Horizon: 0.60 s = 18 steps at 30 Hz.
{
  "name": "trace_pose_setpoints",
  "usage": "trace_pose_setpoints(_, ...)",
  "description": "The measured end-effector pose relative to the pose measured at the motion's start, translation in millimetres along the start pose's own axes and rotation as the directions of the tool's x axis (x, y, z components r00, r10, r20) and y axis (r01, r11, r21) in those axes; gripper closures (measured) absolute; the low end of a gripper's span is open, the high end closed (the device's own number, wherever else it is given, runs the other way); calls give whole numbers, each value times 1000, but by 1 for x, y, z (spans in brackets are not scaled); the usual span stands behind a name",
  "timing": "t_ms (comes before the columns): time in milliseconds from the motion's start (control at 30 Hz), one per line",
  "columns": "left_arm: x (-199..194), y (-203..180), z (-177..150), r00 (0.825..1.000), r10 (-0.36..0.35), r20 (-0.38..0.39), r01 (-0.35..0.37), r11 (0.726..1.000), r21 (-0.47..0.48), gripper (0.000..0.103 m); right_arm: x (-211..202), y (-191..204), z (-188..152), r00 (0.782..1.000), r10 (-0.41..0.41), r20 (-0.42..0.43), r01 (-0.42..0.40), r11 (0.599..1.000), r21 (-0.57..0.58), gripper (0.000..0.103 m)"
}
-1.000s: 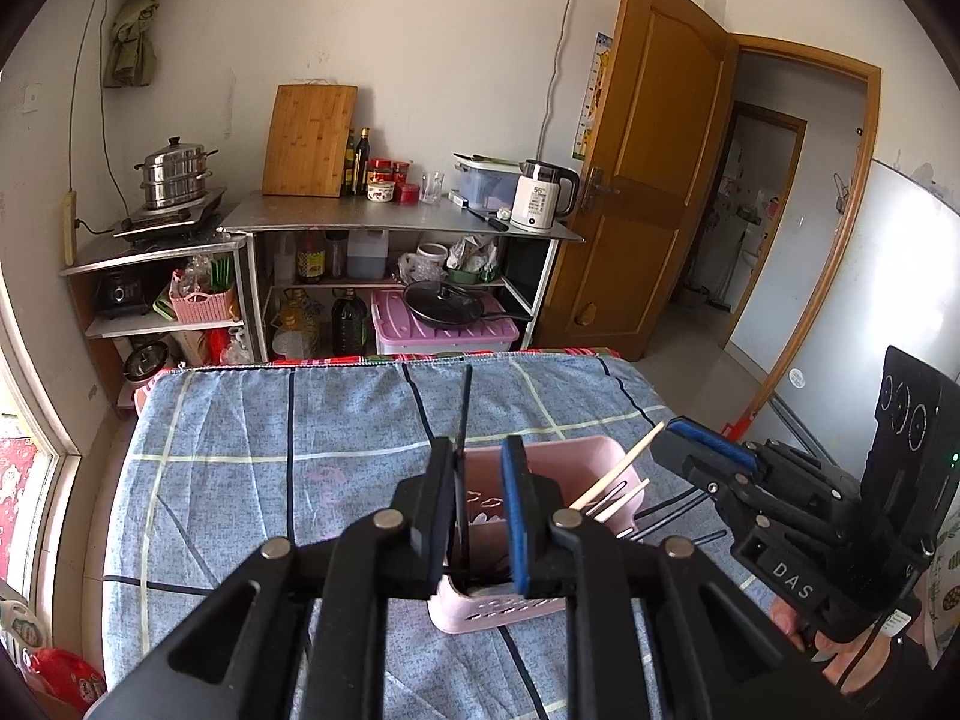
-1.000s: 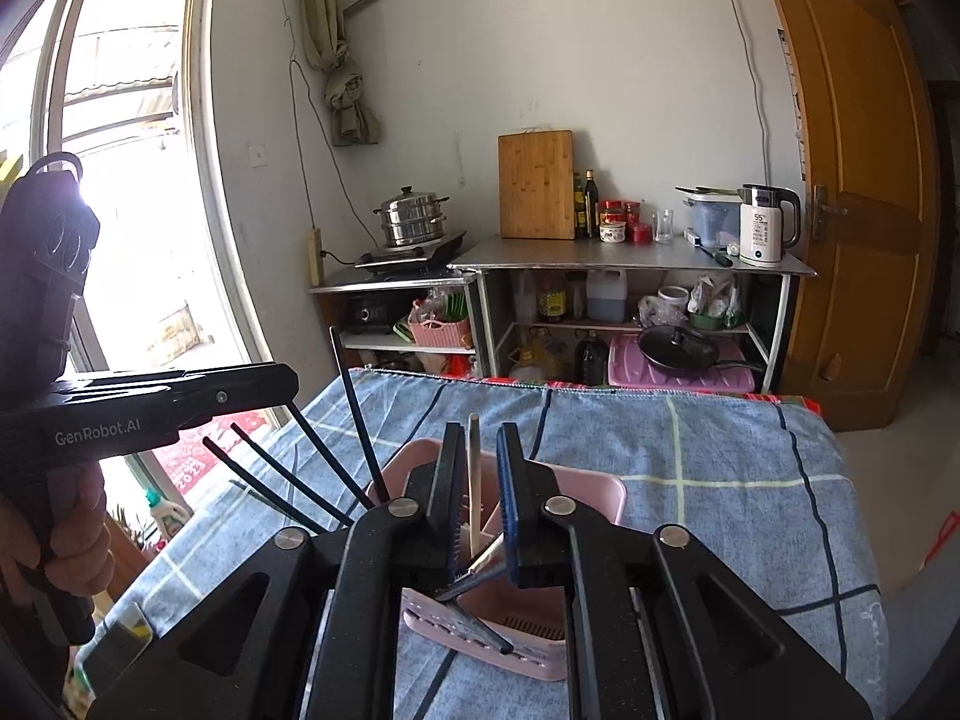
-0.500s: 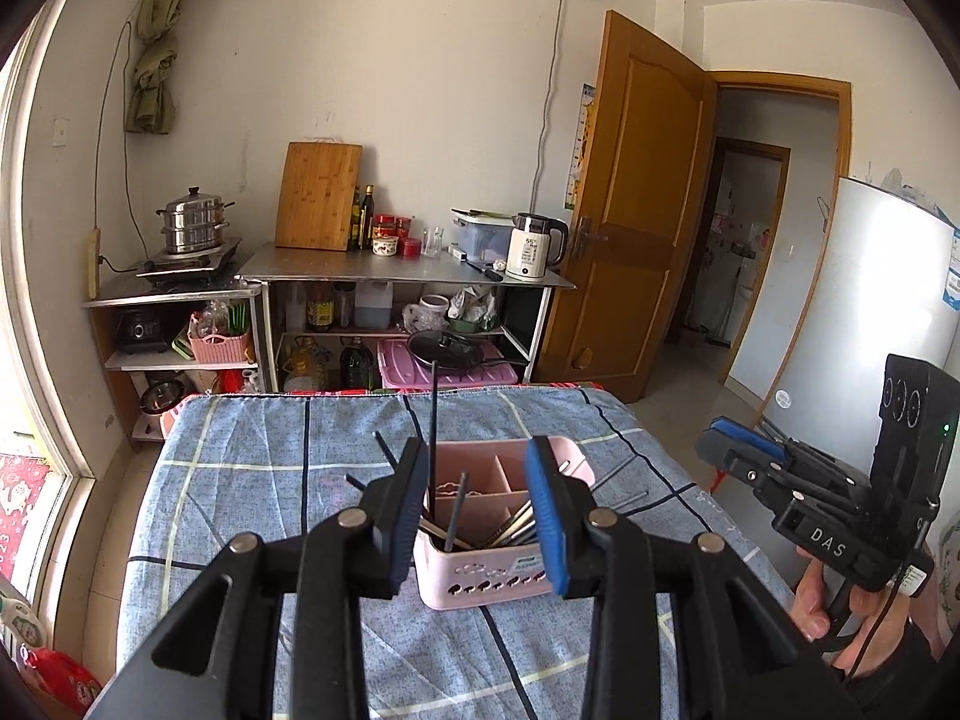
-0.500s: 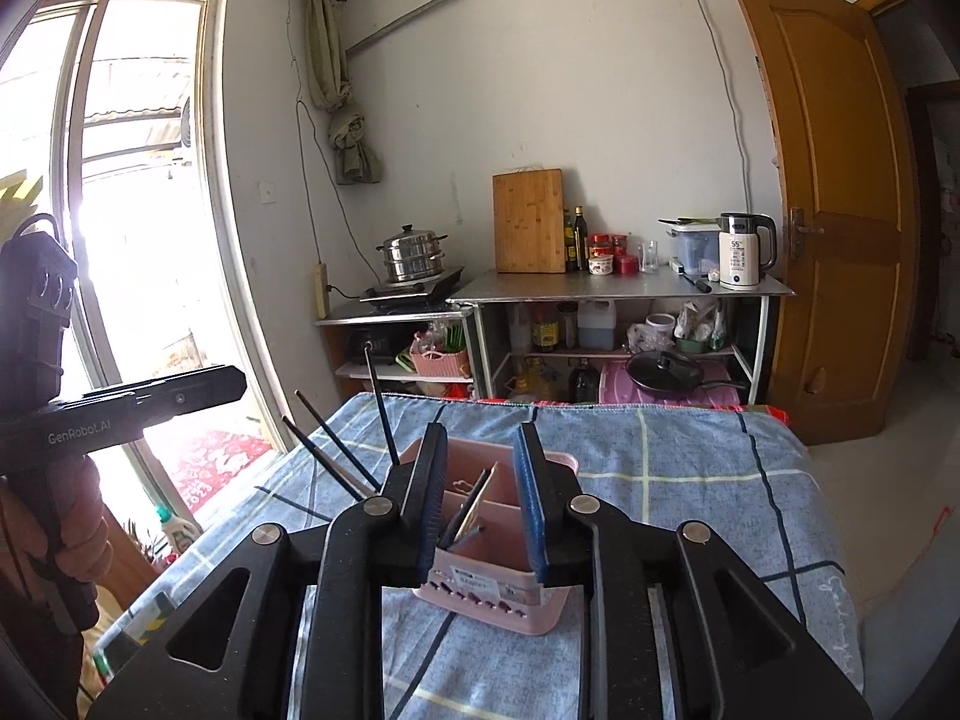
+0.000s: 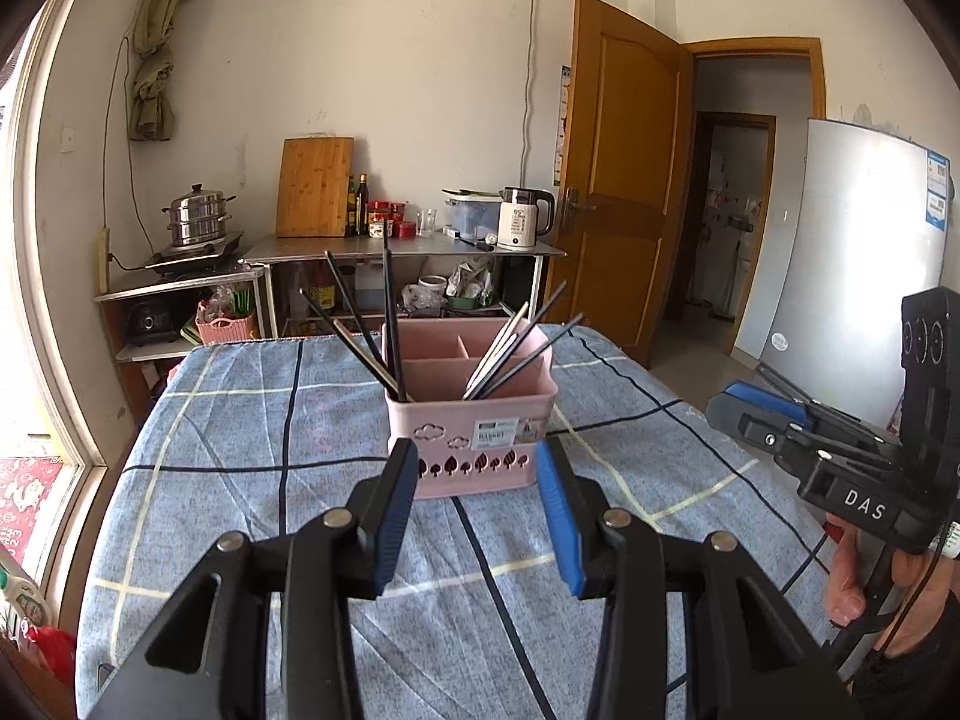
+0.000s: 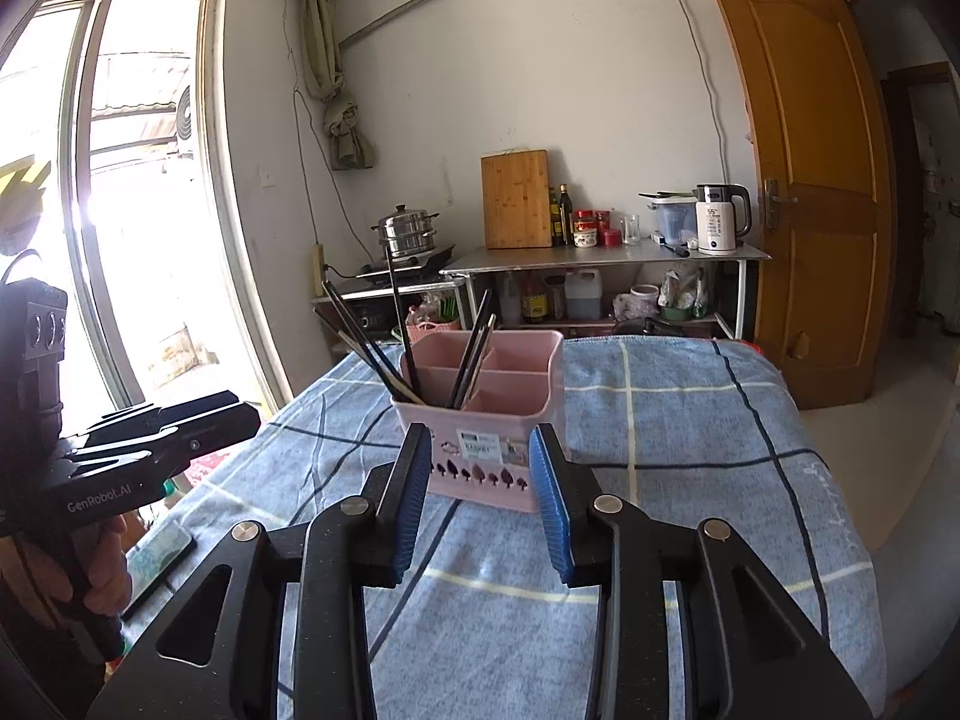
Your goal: Organize utensils
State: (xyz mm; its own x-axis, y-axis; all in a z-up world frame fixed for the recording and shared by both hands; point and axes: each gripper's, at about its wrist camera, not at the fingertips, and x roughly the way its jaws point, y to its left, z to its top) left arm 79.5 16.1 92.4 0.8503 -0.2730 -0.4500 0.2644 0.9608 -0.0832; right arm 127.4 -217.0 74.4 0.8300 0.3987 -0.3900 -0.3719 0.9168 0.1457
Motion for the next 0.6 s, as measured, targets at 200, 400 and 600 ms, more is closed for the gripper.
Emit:
trace_pose_setpoints(200,-4,-13,-31,1000,22,-10,-22,1000,-7,60,-7,8,-34,999,-17,-38,16,1000,-10,62)
trace_pose_setpoints(400,-2,-18,-55,997,63,-33,-64,998,-8,60,-11,19,-56,997,-45,-60,43,998,-39,62)
trace_pose_setpoints(600,-8,-20,-67,997,73,-25,-74,997,-32,60,-12,23,-72,996,-66,-67,63,997,-45,62)
